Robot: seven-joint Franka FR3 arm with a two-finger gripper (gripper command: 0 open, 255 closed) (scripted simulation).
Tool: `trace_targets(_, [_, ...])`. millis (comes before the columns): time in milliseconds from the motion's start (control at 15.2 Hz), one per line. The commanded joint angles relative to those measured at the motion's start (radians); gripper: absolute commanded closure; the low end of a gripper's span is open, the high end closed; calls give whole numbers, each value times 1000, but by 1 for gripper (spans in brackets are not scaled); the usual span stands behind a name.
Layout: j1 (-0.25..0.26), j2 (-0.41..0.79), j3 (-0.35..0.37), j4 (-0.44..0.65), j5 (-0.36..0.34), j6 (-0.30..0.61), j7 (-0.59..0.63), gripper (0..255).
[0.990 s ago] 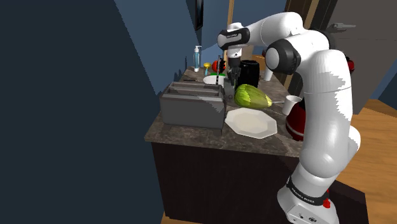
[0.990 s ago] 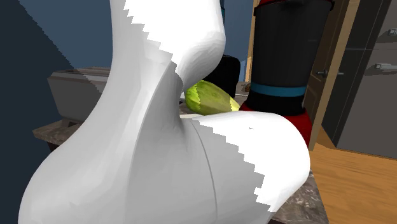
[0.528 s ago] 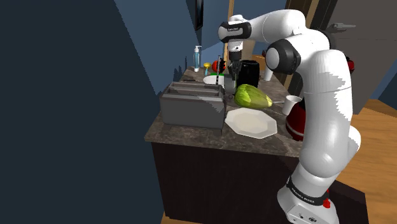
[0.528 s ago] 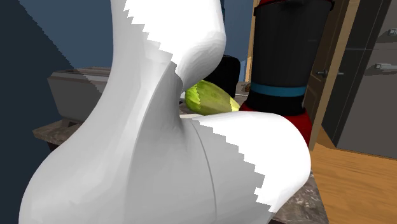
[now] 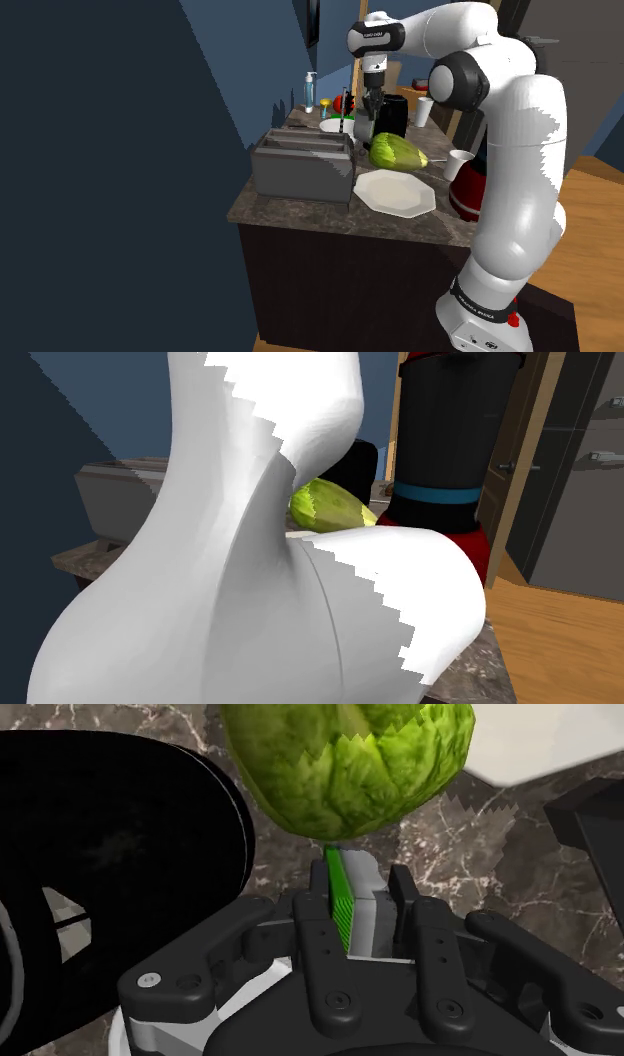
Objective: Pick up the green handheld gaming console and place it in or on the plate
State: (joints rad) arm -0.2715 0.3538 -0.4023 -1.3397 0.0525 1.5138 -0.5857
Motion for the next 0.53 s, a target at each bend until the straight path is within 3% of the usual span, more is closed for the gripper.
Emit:
trace_targets(0, [33,-104,-4,-135,-35,36,20,255])
trace_targets(462, [93,-427,17,-482,-147,78,111,255])
